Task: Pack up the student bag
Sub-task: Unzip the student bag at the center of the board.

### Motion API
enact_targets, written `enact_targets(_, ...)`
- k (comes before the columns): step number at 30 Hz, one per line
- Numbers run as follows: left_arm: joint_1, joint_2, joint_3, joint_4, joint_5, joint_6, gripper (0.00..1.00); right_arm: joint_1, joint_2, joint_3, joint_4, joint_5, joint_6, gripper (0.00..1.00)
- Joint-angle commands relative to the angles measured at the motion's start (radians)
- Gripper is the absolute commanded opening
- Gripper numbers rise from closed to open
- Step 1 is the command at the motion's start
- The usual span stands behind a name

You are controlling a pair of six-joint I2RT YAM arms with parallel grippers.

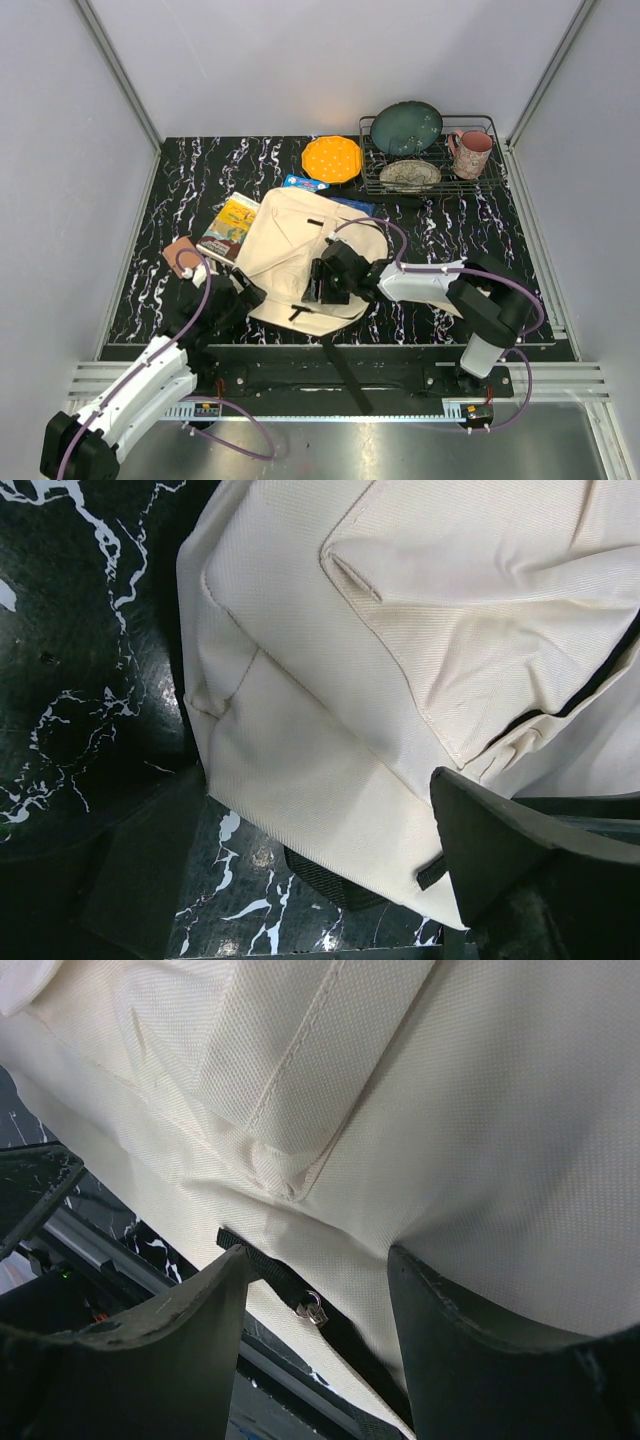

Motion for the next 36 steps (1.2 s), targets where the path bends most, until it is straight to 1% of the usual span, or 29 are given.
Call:
enact_targets(1,-0.003,0.053,0.014,-0.023,0.014,-0.013,0.99,0.002,0.068,0.004,0.002,0.033,0.016,0.64)
enact_targets(5,-0.006,0.090,0.016,0.015,0.031,-0.003,0.99,0.001,0.064,-0.001,0.002,0.030,0.024,0.64)
enact_targets(6,-0.004,0.099,0.003,0.048,0.048,-0.006,0.99,-0.001,0.061,-0.004,0.002,0.027,0.024,0.64)
enact_targets(11,-0.004,0.191,-0.006,0.112,0.057,0.006,0.98,0.001,0.045,-0.022,0.008,0.024,0.022,0.64)
enact_targets(12,-0.006,0.205,-0.007,0.131,0.056,0.010,0.93,0.001,0.044,-0.022,0.007,0.021,0.021,0.64)
enact_targets(14,-0.006,0.239,-0.010,0.156,0.065,0.020,0.87,0.001,0.039,-0.019,0.008,0.013,0.013,0.64)
enact_targets(15,-0.006,0.250,-0.015,0.185,0.069,0.023,0.80,0.002,0.038,-0.024,0.007,0.005,0.013,0.64)
enact_targets(17,-0.006,0.274,-0.020,0.211,0.077,0.030,0.74,0.001,0.030,-0.036,0.056,0.001,0.019,0.64)
enact_targets(18,-0.006,0.280,-0.021,0.236,0.079,0.030,0.66,0.001,0.031,-0.041,0.074,-0.006,0.022,0.64)
enact_targets(20,-0.006,0.300,-0.026,0.259,0.082,0.027,0.60,0.001,0.035,-0.039,0.079,-0.012,0.019,0.64)
enact_targets(21,-0.004,0.308,-0.027,0.282,0.086,0.026,0.59,0.001,0.038,-0.038,0.077,-0.021,0.016,0.64)
enact_targets(22,-0.006,0.320,-0.027,0.293,0.089,0.026,0.51,0.001,0.039,-0.036,0.077,-0.024,0.012,0.64)
enact_targets(24,-0.006,0.333,-0.029,0.323,0.105,0.021,0.45,0.002,0.045,-0.035,0.073,-0.032,0.009,0.64)
enact_targets(25,-0.007,0.340,-0.029,0.331,0.111,0.023,0.37,0.002,0.048,-0.035,0.074,-0.033,0.006,0.64)
enact_targets(27,-0.007,0.345,-0.032,0.357,0.132,0.026,0.32,0.001,0.051,-0.038,0.074,-0.038,0.006,0.64)
enact_targets(28,-0.007,0.342,-0.033,0.366,0.138,0.027,0.27,0.002,0.053,-0.042,0.076,-0.041,0.001,0.64)
enact_targets(29,-0.007,0.337,-0.038,0.374,0.148,0.033,0.18,0.001,0.051,-0.042,0.074,-0.042,-0.001,0.64)
enact_targets(31,-0.007,0.321,-0.040,0.379,0.148,0.041,0.09,0.001,0.047,-0.045,0.077,-0.044,-0.023,0.64)
enact_targets(32,-0.009,0.314,-0.040,0.377,0.146,0.046,0.03,0.001,0.036,-0.044,0.079,-0.048,-0.042,0.63)
enact_targets(36,-0.009,0.271,-0.041,0.369,0.137,0.046,0.00,0.004,-0.034,-0.039,0.045,-0.027,-0.129,0.63)
